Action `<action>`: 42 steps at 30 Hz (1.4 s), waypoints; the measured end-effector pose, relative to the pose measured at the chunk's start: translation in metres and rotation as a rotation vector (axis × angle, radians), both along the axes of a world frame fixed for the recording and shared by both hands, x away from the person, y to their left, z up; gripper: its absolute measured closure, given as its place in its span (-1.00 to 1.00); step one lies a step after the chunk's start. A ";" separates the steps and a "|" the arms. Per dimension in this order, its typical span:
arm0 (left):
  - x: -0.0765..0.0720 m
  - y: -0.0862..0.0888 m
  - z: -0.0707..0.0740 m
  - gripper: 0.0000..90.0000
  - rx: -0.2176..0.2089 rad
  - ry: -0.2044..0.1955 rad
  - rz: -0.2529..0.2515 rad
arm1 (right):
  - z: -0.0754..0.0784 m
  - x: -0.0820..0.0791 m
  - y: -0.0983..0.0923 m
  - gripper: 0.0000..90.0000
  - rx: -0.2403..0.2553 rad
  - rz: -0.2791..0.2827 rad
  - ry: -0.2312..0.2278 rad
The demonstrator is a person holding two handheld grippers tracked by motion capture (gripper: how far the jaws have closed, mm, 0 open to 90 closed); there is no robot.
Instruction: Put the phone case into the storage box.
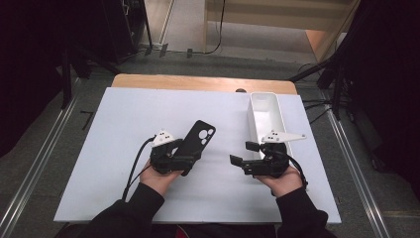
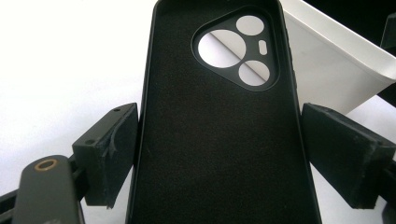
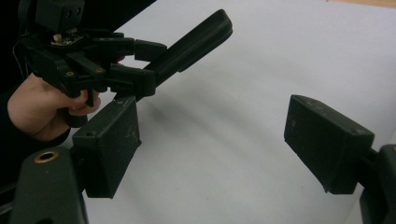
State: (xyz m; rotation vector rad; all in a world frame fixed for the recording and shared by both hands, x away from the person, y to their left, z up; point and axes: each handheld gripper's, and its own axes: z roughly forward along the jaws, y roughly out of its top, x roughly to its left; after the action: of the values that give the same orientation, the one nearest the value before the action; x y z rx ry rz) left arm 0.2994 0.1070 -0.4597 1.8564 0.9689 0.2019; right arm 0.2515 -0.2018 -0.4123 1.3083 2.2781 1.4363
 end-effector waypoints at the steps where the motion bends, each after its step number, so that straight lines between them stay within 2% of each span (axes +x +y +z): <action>1: 0.000 0.000 0.000 -0.69 -0.002 -0.003 0.002 | 0.001 0.001 0.001 -0.63 0.003 0.000 0.005; 13: -0.004 -0.003 -0.005 -0.70 0.014 -0.025 0.025 | 0.004 0.017 0.007 -0.58 0.030 -0.002 0.040; 24: -0.006 -0.005 -0.010 -0.70 0.007 -0.052 0.052 | 0.006 0.032 0.017 -0.57 0.049 -0.006 0.061; 29: -0.007 -0.007 -0.013 -0.70 0.006 -0.051 0.059 | 0.006 0.036 0.022 -0.56 0.053 -0.005 0.072; 42: -0.010 -0.010 -0.013 -0.70 0.007 -0.082 0.066 | 0.005 0.050 0.032 -0.53 0.074 -0.007 0.099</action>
State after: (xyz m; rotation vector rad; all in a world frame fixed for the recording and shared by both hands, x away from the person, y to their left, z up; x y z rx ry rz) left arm 0.2894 0.0971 -0.4723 1.8100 0.9745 0.3194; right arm 0.3013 -0.1697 -0.4076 1.4371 2.2990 1.5000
